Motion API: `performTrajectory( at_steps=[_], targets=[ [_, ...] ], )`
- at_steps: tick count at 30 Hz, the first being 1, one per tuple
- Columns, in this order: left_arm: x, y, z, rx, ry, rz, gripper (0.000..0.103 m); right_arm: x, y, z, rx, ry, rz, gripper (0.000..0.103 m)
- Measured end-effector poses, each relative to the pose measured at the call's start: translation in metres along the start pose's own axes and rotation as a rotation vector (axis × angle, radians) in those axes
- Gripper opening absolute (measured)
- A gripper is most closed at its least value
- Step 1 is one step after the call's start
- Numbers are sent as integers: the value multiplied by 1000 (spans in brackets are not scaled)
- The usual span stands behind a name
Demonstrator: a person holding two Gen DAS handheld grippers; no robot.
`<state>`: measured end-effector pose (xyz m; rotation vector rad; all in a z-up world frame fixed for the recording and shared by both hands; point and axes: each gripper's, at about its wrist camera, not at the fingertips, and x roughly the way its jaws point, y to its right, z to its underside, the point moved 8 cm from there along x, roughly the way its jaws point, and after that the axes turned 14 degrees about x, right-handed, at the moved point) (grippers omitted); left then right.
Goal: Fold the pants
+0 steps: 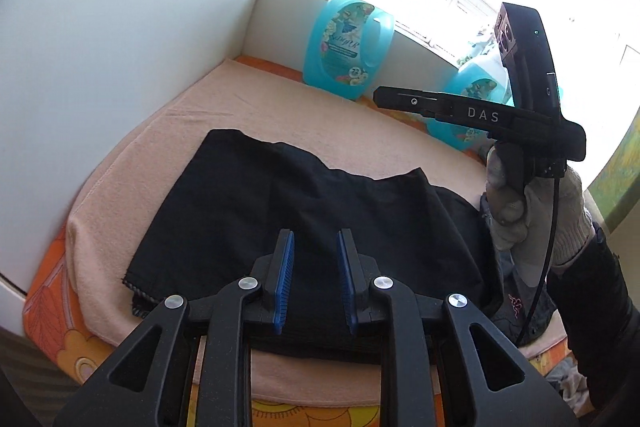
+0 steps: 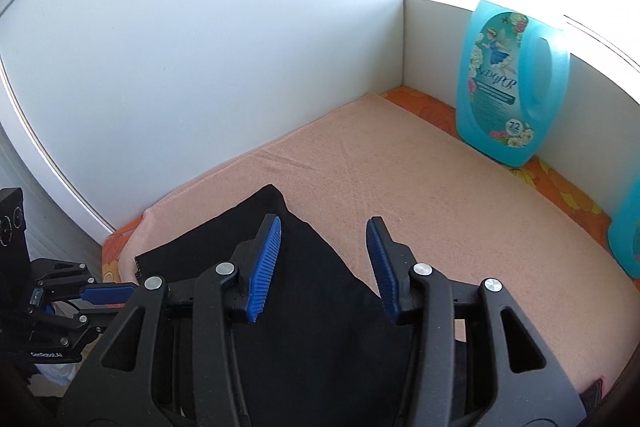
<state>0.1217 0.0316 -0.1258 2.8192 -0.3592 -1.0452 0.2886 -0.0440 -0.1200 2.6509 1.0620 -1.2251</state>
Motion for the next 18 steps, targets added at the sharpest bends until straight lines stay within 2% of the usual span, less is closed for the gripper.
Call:
performTrajectory(
  at_steps=[3,8,10,11,14,18],
  targets=[
    [9,33,-5,59,-13,73,30,-27,39,11,41,9,67,46],
    [34,91,-16,133,-51,220,31,-72,117,37,166,2,219,46],
    [46,116,-21,165,-72,272,43,-90,149,47,222,-2,279,51],
    [52,129,-24,185,-84,300,43,-100,164,53,249,-4,301,54],
    [72,166,-31,246,-131,371,44,-129,204,71,342,-8,349,57],
    [102,207,-38,302,-215,434,57,-159,243,93,437,-5,395,57]
  ],
)
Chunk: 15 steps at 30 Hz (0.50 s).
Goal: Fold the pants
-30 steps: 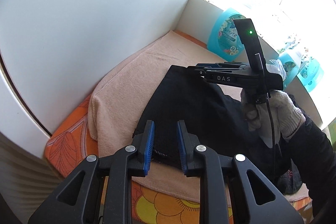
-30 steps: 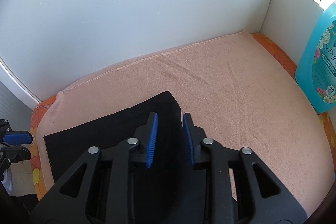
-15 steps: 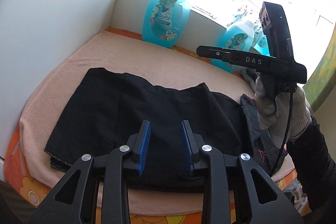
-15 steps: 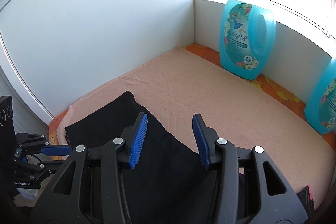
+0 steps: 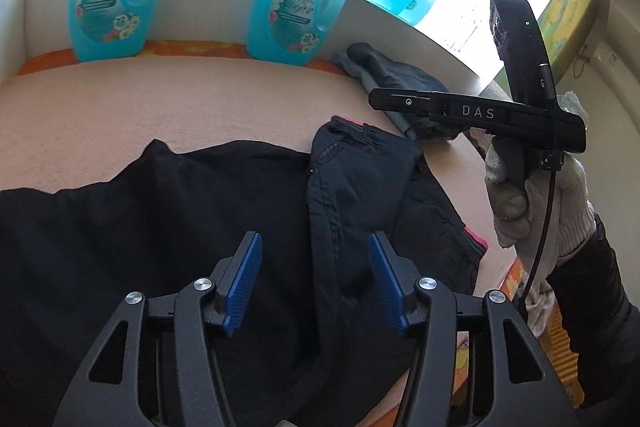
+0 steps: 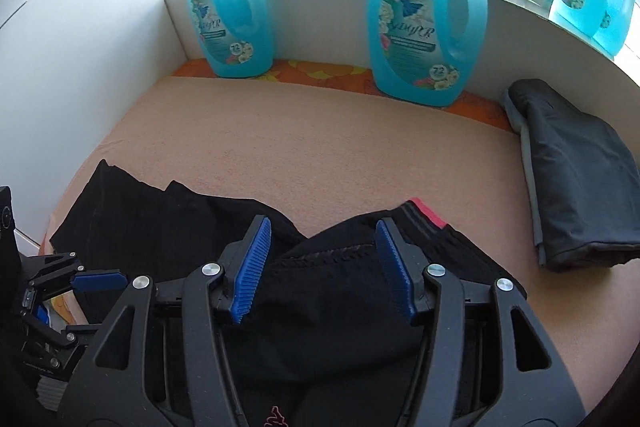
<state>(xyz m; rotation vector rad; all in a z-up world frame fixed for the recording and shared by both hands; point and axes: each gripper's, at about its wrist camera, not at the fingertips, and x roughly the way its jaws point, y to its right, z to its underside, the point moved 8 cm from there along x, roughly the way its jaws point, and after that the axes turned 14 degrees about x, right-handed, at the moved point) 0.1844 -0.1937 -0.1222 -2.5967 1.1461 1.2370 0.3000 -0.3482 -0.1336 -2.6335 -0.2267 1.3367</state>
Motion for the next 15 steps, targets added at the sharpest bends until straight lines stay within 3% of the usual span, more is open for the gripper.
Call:
performTrajectory(
  at_steps=[6,11,12,13,15],
  targets=[
    [61,1,-15,-29,-158,15,59,-8,44,3,117,-23,-2,60],
    [89,-2,-18,-59,-206,39,57,0,51,0,159,-56,-11,64],
    [93,-3,-18,-65,-211,43,52,4,50,-1,164,-63,-13,64],
    [95,-5,-17,-69,-216,44,38,8,49,-1,171,-76,-19,64],
    [98,-5,-18,-61,-214,36,19,19,48,-2,195,-107,-29,64]
  ],
)
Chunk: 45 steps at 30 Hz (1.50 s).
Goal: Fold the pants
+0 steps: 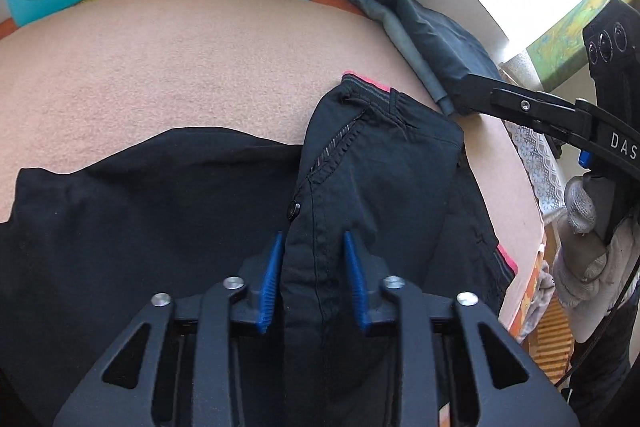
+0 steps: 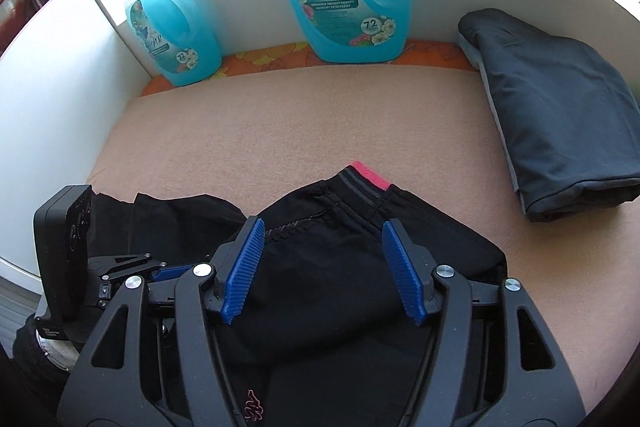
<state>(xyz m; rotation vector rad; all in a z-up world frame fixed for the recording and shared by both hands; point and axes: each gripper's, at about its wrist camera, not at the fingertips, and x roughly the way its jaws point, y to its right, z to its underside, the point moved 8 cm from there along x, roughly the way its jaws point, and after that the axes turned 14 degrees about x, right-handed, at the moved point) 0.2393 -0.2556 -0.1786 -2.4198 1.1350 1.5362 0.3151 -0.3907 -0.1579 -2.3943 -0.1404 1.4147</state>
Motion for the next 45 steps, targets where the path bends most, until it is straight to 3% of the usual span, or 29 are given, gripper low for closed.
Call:
performTrajectory(
  at_steps=[3,10,18,22,23,25,33,36,40,45],
  targets=[
    [-10,10,-2,61,42,-8,10,20,-4,-4,24,-52,6,64],
    [-19,48,-2,219,78,-23,9,60,-18,-17,70,-142,62,64],
    [-19,57,1,242,90,15,8,88,-23,-9,6,-182,210,64],
    [-22,61,2,265,89,10,8,90,-13,-1,3,-200,239,30],
    [-21,62,0,268,89,13,8,88,-12,1,7,-195,224,26],
    [-20,66,-2,276,87,18,8,79,-10,2,17,-175,196,12],
    [-32,84,8,343,89,54,8,-6,13,14,117,36,85,11],
    [-41,86,13,335,92,66,11,-47,32,36,173,132,55,11],
    [-64,83,20,318,138,69,34,-86,60,79,284,230,11,10],
    [-95,49,33,267,196,-28,35,-112,98,137,416,333,-13,10]
  ],
)
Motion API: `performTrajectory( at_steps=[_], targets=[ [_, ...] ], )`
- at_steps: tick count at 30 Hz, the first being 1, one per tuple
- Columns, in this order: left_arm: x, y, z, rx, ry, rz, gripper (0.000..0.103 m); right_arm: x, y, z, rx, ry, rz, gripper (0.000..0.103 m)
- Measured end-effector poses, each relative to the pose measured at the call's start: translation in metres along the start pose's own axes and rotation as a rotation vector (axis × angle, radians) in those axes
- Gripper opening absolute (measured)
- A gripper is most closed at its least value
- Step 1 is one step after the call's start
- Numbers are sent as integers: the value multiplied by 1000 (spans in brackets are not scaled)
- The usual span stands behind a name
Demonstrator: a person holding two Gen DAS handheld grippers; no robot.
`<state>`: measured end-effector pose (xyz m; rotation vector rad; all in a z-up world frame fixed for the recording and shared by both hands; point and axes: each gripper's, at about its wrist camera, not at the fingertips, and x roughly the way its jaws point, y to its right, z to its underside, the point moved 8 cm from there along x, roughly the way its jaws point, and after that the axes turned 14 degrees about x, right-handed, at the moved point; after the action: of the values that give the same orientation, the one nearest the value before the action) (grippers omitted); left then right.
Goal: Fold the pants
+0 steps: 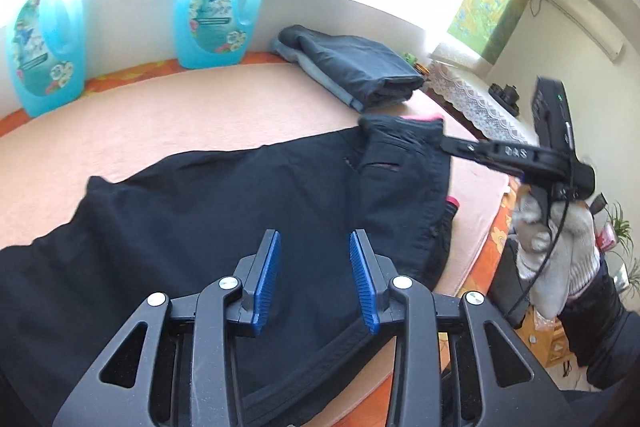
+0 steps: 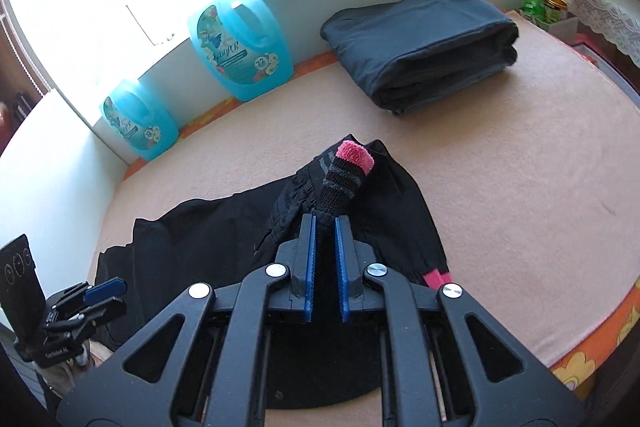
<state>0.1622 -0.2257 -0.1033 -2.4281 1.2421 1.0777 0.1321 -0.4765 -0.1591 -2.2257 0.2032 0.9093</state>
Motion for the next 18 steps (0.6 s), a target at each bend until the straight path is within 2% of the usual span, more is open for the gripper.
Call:
performTrajectory(
  at_steps=[3,10,15,18],
  targets=[
    [-12,-31,19,-50,-11,-82,35,-8,29,20,88,20,-8,10],
    [-31,-91,84,-197,-104,-213,35,6,71,45,219,-32,-12,9],
    [-52,-120,123,-289,-119,-272,35,-14,55,45,201,-2,-68,9],
    [-63,-138,142,-340,-118,-304,35,-9,50,56,108,-33,-21,9]
  ],
)
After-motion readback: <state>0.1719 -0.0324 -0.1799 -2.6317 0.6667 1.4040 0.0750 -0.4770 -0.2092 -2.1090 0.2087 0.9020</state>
